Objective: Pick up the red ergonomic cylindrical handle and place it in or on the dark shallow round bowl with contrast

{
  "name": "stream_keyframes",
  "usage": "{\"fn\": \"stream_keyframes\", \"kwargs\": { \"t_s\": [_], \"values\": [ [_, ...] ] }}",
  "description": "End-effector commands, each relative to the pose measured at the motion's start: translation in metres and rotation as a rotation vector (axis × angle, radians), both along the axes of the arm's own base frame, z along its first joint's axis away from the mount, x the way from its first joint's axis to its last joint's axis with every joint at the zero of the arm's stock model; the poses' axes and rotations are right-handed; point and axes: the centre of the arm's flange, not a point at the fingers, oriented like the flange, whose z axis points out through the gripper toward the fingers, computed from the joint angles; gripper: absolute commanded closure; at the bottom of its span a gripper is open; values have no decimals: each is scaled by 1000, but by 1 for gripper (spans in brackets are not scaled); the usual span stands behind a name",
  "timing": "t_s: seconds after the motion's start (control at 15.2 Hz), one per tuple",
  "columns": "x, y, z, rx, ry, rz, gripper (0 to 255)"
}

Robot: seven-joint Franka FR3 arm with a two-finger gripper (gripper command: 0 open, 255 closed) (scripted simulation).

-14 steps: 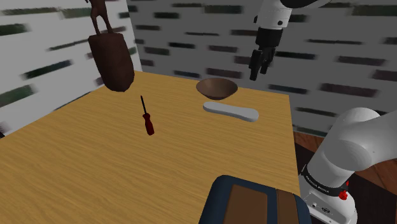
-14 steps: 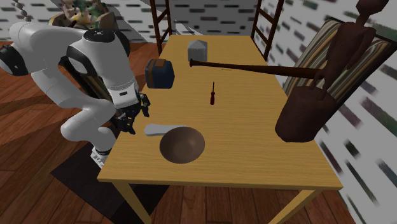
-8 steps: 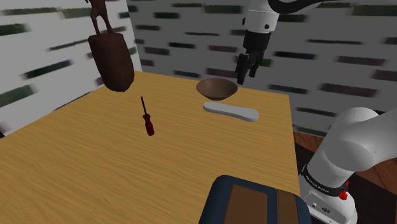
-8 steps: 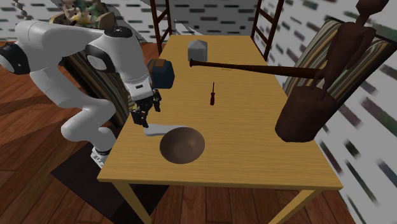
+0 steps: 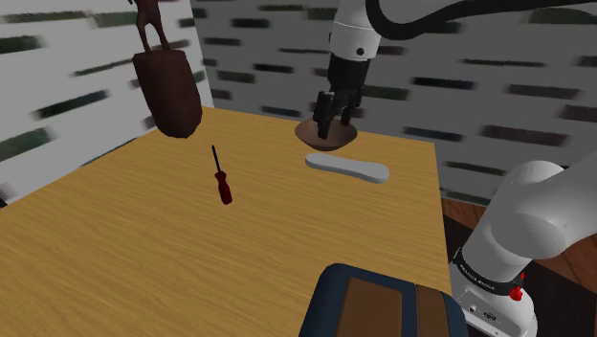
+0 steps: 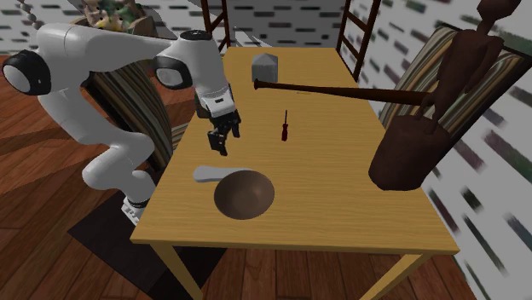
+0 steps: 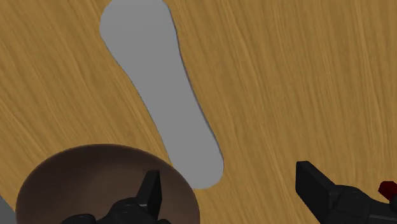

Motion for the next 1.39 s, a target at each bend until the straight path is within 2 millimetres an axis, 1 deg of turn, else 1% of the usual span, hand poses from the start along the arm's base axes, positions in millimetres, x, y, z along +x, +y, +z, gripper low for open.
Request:
{"fn": "stream_keyframes", "kwargs": {
  "t_s": [0.0,1.12,1.19,1.32],
  "values": [
    [5,28,-2,1,-19,0,0],
    [54,241,-13,-1,-167,3,0],
    [55,248,-13,-1,-172,3,0],
    [58,249,-23,-1,-172,3,0]
  ]
}}
